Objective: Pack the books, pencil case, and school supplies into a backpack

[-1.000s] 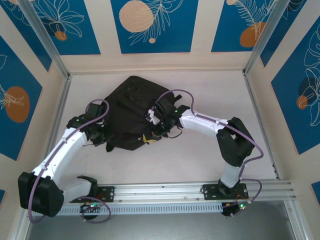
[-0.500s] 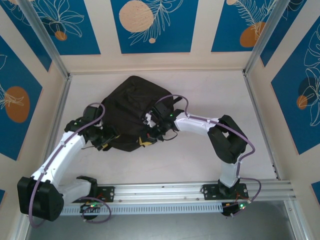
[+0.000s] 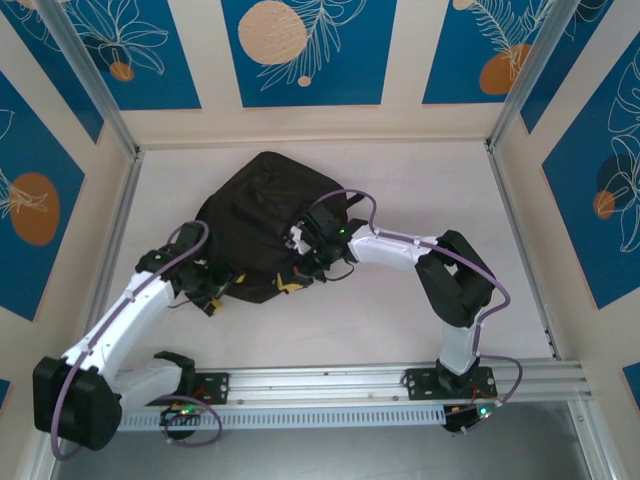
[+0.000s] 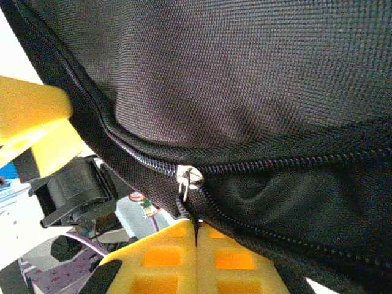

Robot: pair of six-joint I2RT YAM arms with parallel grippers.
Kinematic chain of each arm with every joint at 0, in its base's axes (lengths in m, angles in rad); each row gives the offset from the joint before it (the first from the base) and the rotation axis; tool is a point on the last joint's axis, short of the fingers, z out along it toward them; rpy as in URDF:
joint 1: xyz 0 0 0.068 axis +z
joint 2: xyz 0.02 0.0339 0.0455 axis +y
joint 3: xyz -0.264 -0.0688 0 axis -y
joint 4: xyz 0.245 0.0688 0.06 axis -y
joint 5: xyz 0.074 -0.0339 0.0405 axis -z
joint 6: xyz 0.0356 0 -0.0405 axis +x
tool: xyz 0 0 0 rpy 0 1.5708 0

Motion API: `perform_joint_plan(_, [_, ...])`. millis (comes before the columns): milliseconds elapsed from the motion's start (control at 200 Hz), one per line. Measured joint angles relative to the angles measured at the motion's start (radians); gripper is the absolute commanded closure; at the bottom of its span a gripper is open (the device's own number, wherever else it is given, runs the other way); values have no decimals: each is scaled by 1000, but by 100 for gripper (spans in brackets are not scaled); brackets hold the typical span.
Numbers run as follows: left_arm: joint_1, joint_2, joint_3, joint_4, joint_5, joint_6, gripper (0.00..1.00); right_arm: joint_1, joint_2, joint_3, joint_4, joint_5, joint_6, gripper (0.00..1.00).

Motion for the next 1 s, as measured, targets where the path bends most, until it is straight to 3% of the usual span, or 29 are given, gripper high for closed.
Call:
perform_joint_plan(155, [-48,77,-13,60,-13,-27,46,0,-7,-8,4,0,0,100])
perform_joint_plan(345, [-90,100,-9,88,-50,-34,84,0,-21,-10,-7,10,-18,100])
perform_joint_plan(460, [-95,77,-8,98,-66,-27,100,0,-37,-14,-19,25,-42,100])
perform_joint_plan(1000, [-97,47,-13,100,-77,-13,100,-55,-97,-60,-37,71,-80,100])
